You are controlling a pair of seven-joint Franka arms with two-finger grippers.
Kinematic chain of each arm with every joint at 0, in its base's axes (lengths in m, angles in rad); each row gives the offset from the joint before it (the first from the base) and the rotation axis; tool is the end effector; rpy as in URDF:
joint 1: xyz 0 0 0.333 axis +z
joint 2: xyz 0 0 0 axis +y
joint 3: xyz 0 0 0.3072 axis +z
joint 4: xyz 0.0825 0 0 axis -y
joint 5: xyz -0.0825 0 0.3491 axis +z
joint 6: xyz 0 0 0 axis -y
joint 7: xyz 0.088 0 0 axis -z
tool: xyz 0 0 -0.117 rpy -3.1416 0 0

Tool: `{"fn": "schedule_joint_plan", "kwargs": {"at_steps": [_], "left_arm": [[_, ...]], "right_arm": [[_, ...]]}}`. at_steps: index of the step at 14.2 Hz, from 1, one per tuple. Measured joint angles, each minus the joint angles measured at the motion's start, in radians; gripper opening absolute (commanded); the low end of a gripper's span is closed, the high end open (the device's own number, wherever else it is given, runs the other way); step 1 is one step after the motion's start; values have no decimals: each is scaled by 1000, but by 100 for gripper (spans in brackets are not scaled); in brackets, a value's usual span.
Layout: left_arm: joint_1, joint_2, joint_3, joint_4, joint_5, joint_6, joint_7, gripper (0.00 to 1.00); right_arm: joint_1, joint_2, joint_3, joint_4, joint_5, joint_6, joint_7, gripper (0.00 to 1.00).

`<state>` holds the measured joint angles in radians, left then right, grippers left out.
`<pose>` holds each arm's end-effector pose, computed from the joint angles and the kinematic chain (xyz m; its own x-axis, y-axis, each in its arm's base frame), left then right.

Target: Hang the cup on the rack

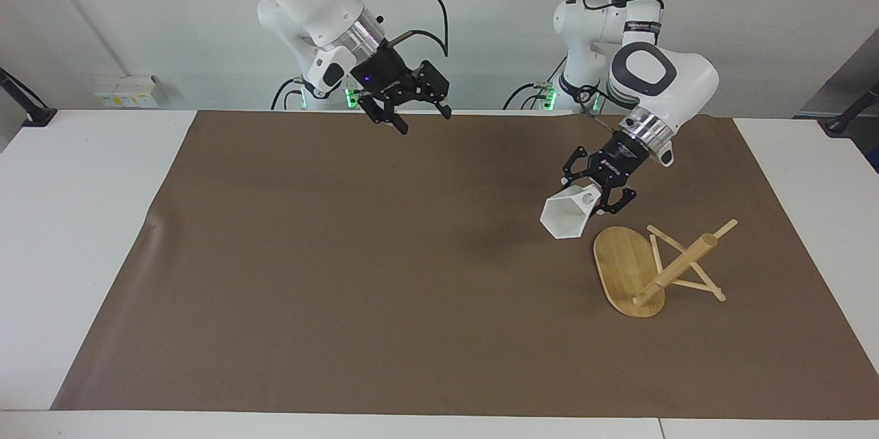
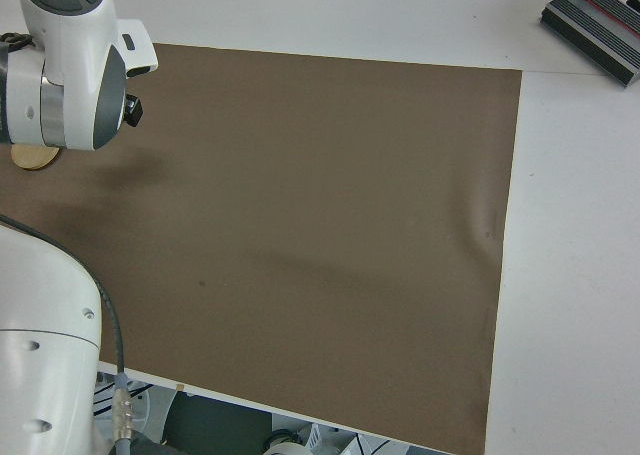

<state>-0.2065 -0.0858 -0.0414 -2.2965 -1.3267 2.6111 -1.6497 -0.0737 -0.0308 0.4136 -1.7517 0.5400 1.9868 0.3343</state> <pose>0.4928 -0.1082 0.4203 -0.5570 0.3242 -0.7646 0.6777 0.7096 -0.1928 0.5037 0.2204 0.5904 0.9870 -0.1574 0.0314 -0.1161 -0.8352 -0.5375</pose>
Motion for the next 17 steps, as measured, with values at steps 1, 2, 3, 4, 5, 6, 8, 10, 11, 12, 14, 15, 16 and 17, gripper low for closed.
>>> {"fn": "schedule_joint_plan", "kwargs": {"at_steps": [1, 2, 3, 4, 5, 6, 8, 10, 11, 12, 14, 15, 16, 17], "left_arm": [[0, 2, 0, 0, 0, 14, -3, 0], [0, 3, 0, 0, 0, 26, -5, 0], [0, 5, 0, 0, 0, 38, -8, 0], [0, 7, 0, 0, 0, 56, -15, 0], [0, 9, -1, 2, 0, 81, -24, 0], [0, 14, -1, 5, 0, 108, -34, 0], [0, 25, -2, 17, 0, 152, -63, 0], [-9, 36, -4, 30, 0, 193, -77, 0], [-19, 40, -4, 33, 0, 218, -88, 0], [-27, 45, -5, 35, 0, 238, -100, 0], [-33, 53, -7, 41, 0, 256, -113, 0], [-34, 56, -7, 45, 0, 266, -119, 0], [-34, 60, -6, 51, 0, 278, -132, 0], [-34, 65, -6, 60, 0, 291, -145, 0]], "right_arm": [[0, 0, -8, -1, -30, 0, -12, 100], [0, 0, -12, -2, -62, 0, -15, 100], [0, 0, -16, -2, -99, 0, -16, 100], [0, 0, -21, -2, -131, 0, -16, 100], [0, 0, -29, -3, -157, 0, -16, 100], [0, 0, -41, -3, -175, 0, -23, 100], [-1, 0, -78, -5, -187, -5, -64, 100], [-3, 0, -120, -6, -232, -15, -98, 100], [-3, 1, -136, -6, -268, -18, -108, 100], [-4, 1, -146, -6, -307, -20, -111, 100], [-4, 1, -163, -7, -371, -28, -111, 100], [-5, 1, -175, -7, -383, -36, -115, 100], [-5, 1, -192, -6, -392, -48, -130, 100], [-6, 1, -212, -5, -409, -61, -152, 100]]}}
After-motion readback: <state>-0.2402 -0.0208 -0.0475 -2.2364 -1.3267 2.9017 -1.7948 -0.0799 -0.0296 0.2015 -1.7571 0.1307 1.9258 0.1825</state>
